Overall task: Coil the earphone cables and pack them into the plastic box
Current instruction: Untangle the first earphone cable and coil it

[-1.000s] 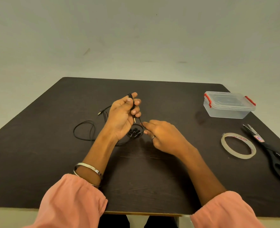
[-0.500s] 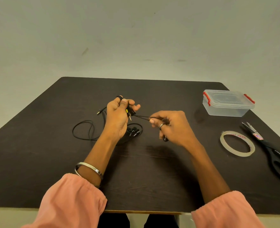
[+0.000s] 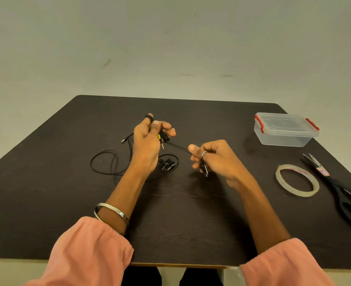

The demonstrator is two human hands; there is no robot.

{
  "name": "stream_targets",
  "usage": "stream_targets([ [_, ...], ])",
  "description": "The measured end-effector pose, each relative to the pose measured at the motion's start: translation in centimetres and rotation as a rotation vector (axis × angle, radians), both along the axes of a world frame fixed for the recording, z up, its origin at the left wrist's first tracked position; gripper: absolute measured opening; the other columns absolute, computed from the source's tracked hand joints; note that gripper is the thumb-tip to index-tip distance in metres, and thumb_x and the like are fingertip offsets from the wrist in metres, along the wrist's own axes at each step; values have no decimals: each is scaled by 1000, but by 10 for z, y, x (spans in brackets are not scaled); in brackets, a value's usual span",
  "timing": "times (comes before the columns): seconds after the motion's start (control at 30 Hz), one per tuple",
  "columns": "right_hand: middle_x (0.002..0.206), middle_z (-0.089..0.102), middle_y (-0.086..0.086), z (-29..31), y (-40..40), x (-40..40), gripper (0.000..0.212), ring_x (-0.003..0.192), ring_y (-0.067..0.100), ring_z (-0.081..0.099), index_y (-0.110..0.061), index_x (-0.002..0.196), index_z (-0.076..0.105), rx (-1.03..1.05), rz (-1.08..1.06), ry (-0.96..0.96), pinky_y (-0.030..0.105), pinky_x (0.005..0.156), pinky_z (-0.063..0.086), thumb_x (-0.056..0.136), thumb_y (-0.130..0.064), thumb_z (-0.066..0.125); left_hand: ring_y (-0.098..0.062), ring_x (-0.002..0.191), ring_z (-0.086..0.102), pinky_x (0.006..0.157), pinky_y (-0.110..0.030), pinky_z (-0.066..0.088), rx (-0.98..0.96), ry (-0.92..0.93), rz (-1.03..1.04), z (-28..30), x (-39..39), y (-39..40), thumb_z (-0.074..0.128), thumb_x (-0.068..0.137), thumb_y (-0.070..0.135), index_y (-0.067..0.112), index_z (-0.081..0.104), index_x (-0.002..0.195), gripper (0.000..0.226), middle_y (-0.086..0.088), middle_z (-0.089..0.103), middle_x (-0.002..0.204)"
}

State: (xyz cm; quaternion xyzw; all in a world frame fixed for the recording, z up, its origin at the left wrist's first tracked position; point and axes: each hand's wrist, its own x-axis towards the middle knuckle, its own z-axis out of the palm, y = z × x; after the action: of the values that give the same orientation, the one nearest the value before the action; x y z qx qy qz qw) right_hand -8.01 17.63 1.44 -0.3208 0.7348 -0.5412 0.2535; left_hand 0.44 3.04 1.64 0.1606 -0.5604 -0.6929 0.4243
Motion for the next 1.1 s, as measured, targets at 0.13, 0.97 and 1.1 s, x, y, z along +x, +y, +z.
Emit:
stream_targets([
  [0.13, 74, 68, 15, 6, 2, 2, 25, 71, 29, 69, -6, 84, 64, -113, 55, -89, 40, 68, 56, 94, -28, 59, -19, 69, 63, 87, -39, 53, -176, 0, 81, -2, 2, -3, 32, 103, 5, 25, 52, 89, 31, -1, 61, 75],
  [0.97, 83, 66, 16, 17, 20, -18, 10, 62, 31, 54, -4, 89, 69, -427, -165, 134, 27, 47, 49, 83, 3, 67, -10, 57, 35, 58, -27, 40, -291, -437, -829, -14, 2, 18, 28, 105, 17, 2, 44, 135, 37, 0, 49, 68],
  [1.1, 84, 66, 11, 16, 17, -16, 13, 65, 24, 56, -2, 92, 68, -470, -180, -16, 25, 47, 48, 80, 4, 69, -9, 57, 34, 55, -23, 40, -369, -478, -865, -13, 3, 19, 34, 103, 14, 1, 51, 130, 34, 2, 43, 66],
])
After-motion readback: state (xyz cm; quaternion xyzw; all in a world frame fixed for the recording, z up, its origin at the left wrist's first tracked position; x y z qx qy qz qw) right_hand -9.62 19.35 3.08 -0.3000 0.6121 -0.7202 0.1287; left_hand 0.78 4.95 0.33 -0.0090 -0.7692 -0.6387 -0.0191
